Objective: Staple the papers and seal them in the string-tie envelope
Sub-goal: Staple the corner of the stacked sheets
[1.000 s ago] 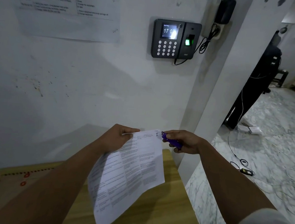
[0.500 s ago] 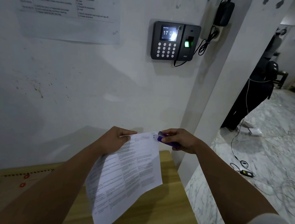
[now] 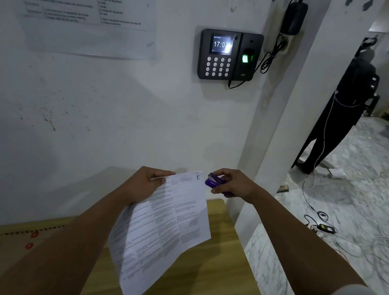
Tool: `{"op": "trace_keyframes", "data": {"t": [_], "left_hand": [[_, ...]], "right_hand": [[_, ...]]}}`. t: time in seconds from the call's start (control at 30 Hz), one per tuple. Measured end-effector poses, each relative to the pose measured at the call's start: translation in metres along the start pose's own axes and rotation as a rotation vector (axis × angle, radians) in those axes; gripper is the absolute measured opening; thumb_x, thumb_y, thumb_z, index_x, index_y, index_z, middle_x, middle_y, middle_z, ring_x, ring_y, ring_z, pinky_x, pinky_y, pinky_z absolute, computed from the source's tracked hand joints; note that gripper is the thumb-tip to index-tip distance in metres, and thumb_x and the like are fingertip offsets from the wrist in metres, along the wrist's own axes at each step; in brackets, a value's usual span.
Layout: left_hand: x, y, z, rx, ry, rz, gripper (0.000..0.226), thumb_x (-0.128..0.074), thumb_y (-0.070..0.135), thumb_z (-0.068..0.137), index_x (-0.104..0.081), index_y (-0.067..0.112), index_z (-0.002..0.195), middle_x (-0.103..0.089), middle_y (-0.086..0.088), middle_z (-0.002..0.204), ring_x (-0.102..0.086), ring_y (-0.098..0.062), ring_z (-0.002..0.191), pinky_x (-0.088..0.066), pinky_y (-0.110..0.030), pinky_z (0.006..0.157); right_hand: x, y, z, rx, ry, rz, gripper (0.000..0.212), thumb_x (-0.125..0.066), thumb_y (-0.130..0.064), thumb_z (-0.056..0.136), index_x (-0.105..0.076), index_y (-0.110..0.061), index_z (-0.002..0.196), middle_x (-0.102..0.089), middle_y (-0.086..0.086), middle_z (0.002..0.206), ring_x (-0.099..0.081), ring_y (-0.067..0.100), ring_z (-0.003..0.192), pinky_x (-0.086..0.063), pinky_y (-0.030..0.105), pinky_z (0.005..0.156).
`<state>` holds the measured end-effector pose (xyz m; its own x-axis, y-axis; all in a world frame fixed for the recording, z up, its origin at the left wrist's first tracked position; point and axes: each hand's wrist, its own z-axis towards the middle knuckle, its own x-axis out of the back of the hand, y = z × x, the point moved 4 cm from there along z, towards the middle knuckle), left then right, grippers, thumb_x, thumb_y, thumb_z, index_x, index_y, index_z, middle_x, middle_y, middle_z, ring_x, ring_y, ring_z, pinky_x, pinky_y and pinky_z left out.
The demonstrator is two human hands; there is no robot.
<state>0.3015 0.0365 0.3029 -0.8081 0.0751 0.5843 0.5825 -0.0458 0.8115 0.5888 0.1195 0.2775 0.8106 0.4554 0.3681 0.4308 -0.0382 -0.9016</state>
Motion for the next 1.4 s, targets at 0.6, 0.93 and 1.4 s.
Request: {"op": "trace_keyframes", "data": {"t": [0.6, 0.93, 1.4], "left_hand": [[0.002, -0.003, 0.010, 0.026, -0.066, -0.030, 0.033, -0.058, 0.010, 0.102, -0.073, 0.030, 0.124, -0.073, 0.014, 0.122, -0.066, 0.011, 0.105, -0.046, -0.002, 0.085], [-0.003, -0.006, 0.010, 0.058, -0.122, -0.026, 0.033, -0.057, 0.011, 0.103, -0.073, 0.030, 0.124, -0.072, 0.015, 0.123, -0.064, 0.012, 0.104, -0.044, 0.001, 0.082], [-0.004, 0.000, 0.003, 0.034, -0.151, -0.063, 0.034, -0.055, 0.006, 0.102, -0.074, 0.026, 0.123, -0.075, 0.013, 0.115, -0.069, 0.007, 0.100, -0.049, -0.003, 0.078]], "right_hand": [[-0.003, 0.007, 0.004, -0.156, -0.186, 0.214, 0.038, -0.081, -0.020, 0.084, -0.073, -0.016, 0.121, -0.069, 0.008, 0.100, -0.056, 0.016, 0.069, -0.042, 0.025, 0.054], [-0.002, -0.001, -0.001, -0.172, -0.292, 0.204, 0.040, -0.081, -0.013, 0.084, -0.074, -0.021, 0.122, -0.066, 0.004, 0.107, -0.055, 0.016, 0.081, -0.043, 0.027, 0.061], [-0.006, 0.003, -0.009, -0.178, -0.230, 0.094, 0.032, -0.086, -0.022, 0.079, -0.077, -0.023, 0.110, -0.068, 0.002, 0.099, -0.056, 0.018, 0.083, -0.045, 0.031, 0.067]]}}
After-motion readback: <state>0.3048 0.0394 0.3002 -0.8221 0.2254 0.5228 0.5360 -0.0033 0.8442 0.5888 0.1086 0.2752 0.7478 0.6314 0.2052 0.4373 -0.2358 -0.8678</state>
